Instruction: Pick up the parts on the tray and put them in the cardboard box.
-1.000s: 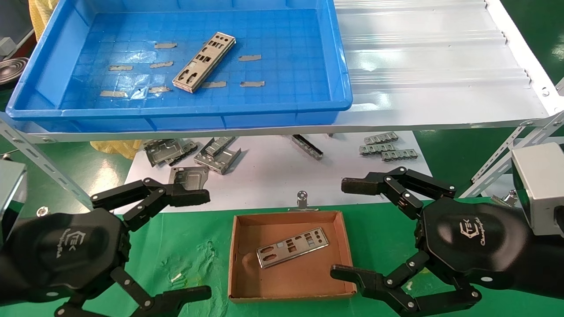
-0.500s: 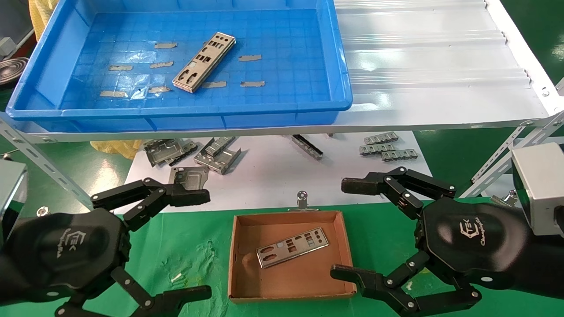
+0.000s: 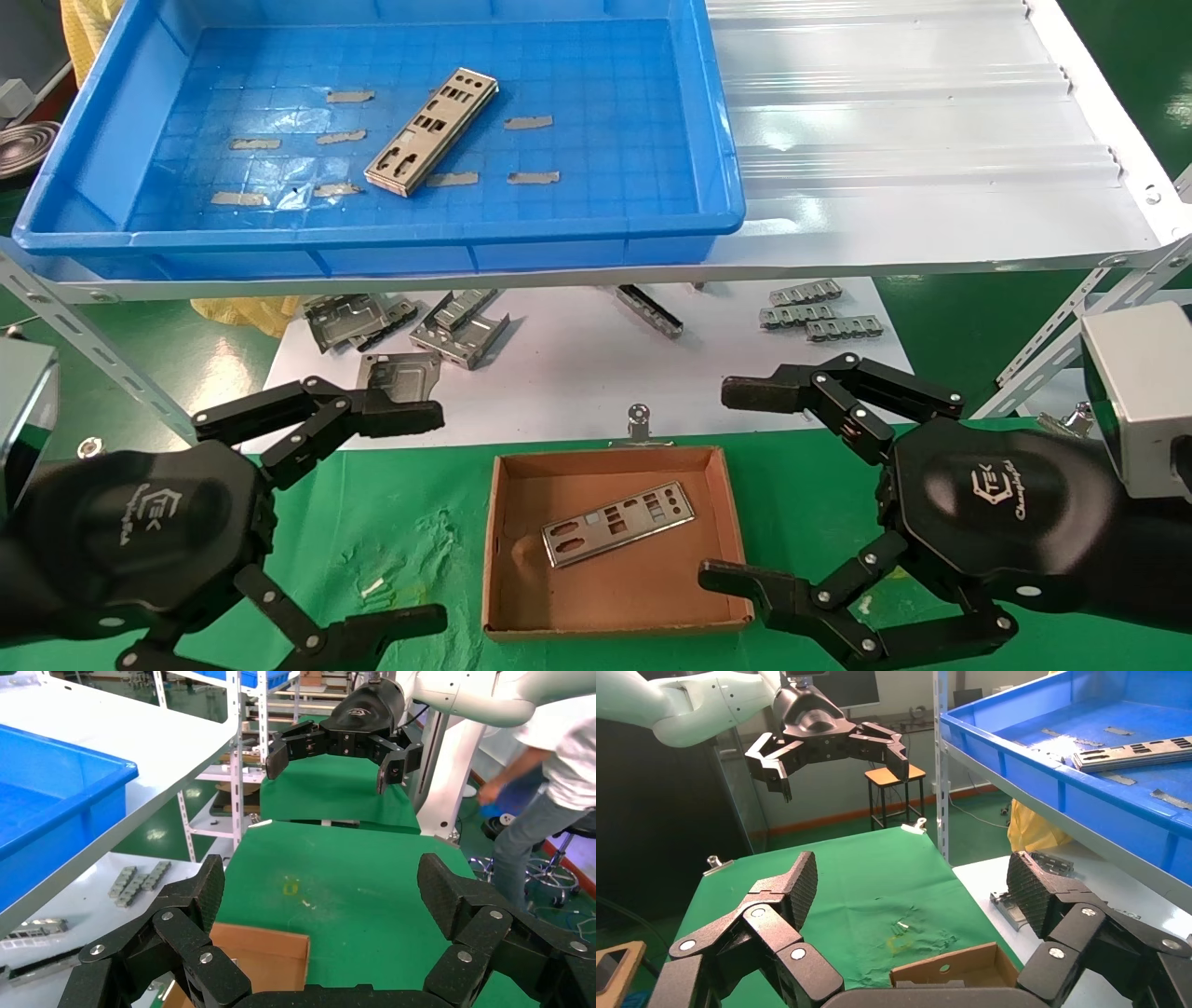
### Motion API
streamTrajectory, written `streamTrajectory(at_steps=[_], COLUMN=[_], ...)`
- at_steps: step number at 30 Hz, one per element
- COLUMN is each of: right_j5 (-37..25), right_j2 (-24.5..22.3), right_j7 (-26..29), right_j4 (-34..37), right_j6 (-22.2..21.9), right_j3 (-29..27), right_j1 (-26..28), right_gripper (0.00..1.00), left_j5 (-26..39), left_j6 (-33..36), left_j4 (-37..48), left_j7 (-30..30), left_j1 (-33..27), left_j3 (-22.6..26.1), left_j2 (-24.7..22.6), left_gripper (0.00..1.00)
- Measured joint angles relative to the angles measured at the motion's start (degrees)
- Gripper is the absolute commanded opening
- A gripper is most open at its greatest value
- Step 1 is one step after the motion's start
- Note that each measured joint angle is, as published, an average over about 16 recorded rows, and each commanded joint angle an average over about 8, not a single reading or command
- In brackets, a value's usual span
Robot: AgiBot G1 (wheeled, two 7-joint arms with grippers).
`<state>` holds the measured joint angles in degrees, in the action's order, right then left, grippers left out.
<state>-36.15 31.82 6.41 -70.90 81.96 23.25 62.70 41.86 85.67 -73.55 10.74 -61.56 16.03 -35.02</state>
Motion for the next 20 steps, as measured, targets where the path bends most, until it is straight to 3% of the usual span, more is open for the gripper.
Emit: streamTrajectory(at_steps=[20], right_j5=[0.0], right_j2=[0.0], right_j7=[0.0], right_j4=[0.0], right_j6=[0.0], right_j3=[0.0], right_j1=[0.0], right_gripper=[1.0], left_j5=[0.0], left_j6=[0.0], left_j4=[0.0], left_j7=[0.0], left_j1=[0.0], left_j3=[0.0], left_j2=[0.0], left_gripper=[1.0])
